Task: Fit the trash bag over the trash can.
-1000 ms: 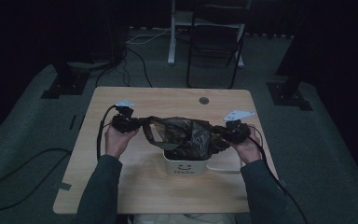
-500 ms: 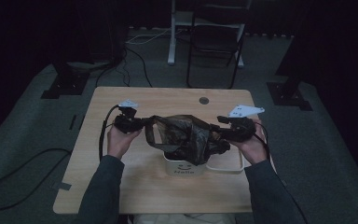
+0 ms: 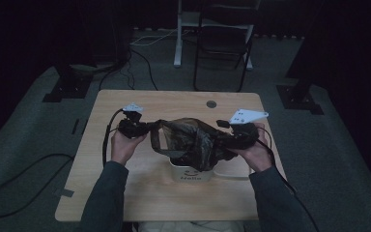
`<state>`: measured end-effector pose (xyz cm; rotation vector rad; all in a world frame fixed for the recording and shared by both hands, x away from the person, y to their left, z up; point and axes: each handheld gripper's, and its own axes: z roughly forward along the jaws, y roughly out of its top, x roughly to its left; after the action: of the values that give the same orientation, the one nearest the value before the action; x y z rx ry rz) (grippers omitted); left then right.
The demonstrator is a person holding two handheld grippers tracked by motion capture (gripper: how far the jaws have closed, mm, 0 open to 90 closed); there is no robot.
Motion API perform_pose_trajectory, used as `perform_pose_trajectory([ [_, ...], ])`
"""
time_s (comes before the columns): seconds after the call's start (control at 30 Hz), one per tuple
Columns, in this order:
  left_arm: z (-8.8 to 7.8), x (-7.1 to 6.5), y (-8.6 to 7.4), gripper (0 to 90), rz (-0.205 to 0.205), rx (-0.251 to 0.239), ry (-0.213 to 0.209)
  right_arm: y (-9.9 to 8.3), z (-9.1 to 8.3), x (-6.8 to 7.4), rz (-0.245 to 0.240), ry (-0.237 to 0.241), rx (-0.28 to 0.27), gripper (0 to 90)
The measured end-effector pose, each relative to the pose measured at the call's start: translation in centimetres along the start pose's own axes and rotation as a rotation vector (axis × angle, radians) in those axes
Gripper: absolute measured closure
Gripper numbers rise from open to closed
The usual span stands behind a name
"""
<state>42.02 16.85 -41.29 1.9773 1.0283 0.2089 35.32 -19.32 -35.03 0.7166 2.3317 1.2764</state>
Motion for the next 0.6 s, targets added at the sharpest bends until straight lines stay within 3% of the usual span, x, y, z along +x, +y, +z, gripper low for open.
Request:
perform_pose_trajectory([
  [0.17, 0.0, 0.0, 0.0, 87.4, -0.001, -0.004, -0.001, 0.5, 0.0, 0.5, -0.012, 0.024, -0.012, 45.1],
  [0.37, 0.1, -0.2, 0.1, 87.4, 0.002, -0.006, -0.005, 0.2, 1.7, 1.1, -0.031, 0.056, 0.073, 43.8],
  [0.5, 0.1, -0.2, 0.1, 87.4, 0.002, -0.005, -0.002, -0.2, 2.7, 0.5, -0.031, 0.025, 0.124, 73.4],
  [0.6, 0.1, 0.0, 0.1, 87.5, -0.002, -0.004, 0.004, -0.6, 2.8, -0.3, -0.016, -0.032, 0.146, 82.4],
])
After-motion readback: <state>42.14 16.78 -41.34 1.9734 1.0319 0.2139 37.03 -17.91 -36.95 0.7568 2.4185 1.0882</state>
